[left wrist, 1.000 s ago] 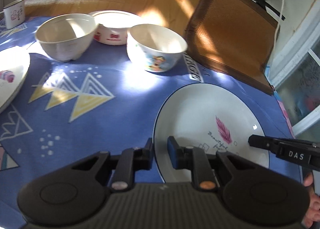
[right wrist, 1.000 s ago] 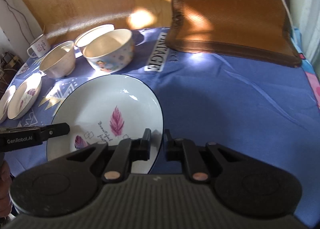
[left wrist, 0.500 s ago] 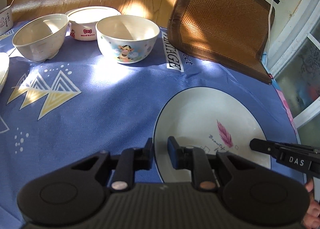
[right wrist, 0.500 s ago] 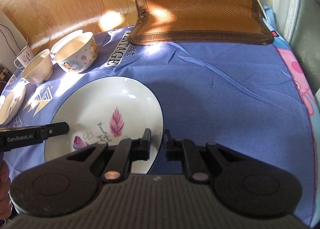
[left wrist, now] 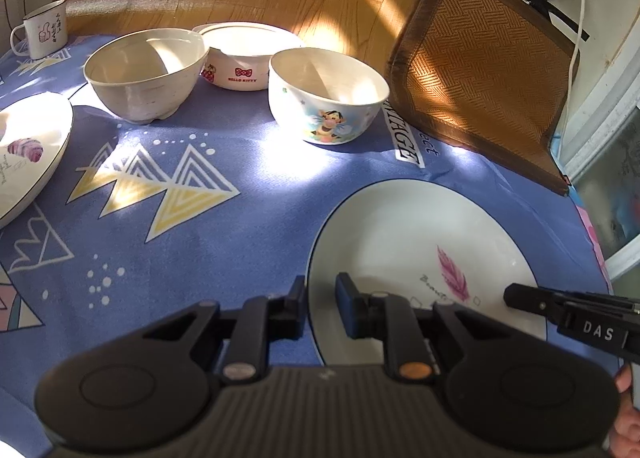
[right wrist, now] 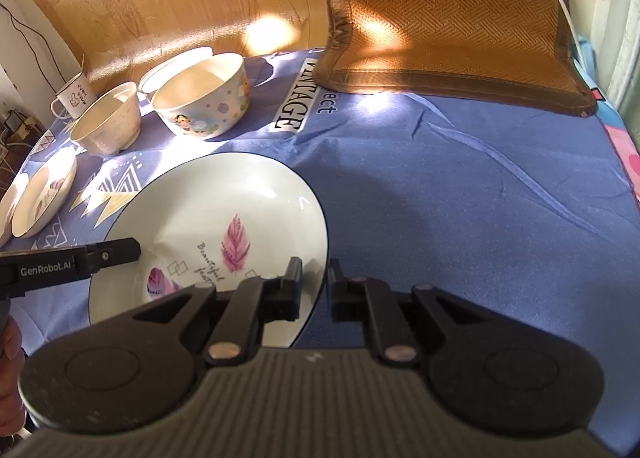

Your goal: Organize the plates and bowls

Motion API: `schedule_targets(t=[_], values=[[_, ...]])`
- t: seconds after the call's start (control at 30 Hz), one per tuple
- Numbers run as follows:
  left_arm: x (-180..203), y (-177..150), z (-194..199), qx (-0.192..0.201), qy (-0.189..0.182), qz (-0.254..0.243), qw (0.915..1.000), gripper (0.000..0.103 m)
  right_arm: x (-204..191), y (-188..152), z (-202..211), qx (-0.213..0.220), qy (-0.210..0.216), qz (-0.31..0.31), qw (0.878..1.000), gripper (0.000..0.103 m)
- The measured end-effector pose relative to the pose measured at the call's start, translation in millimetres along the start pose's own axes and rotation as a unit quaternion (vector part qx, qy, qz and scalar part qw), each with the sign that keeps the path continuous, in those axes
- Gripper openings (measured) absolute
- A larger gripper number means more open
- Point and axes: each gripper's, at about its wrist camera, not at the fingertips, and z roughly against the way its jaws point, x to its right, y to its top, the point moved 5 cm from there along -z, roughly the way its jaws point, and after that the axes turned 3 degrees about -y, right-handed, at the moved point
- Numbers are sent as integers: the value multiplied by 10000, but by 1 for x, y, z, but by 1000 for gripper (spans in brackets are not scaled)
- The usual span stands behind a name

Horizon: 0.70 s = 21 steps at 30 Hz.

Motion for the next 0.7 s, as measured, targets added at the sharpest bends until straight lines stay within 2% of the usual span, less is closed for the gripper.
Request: schedule_targets(t=[0.37,0.5,0.7], values=[[8,-2,0,17,-134,-46,9999,16,-2,-1,7,16,-129,-4,9999,14],[-6,-1,6,52,-139,-5,9999,16,-12,-2,4,12,-92,45,9999,14],[-48,-5,17,115,-7,208,9997,16,-45,-3,-6,-82,80,249,9996,14]])
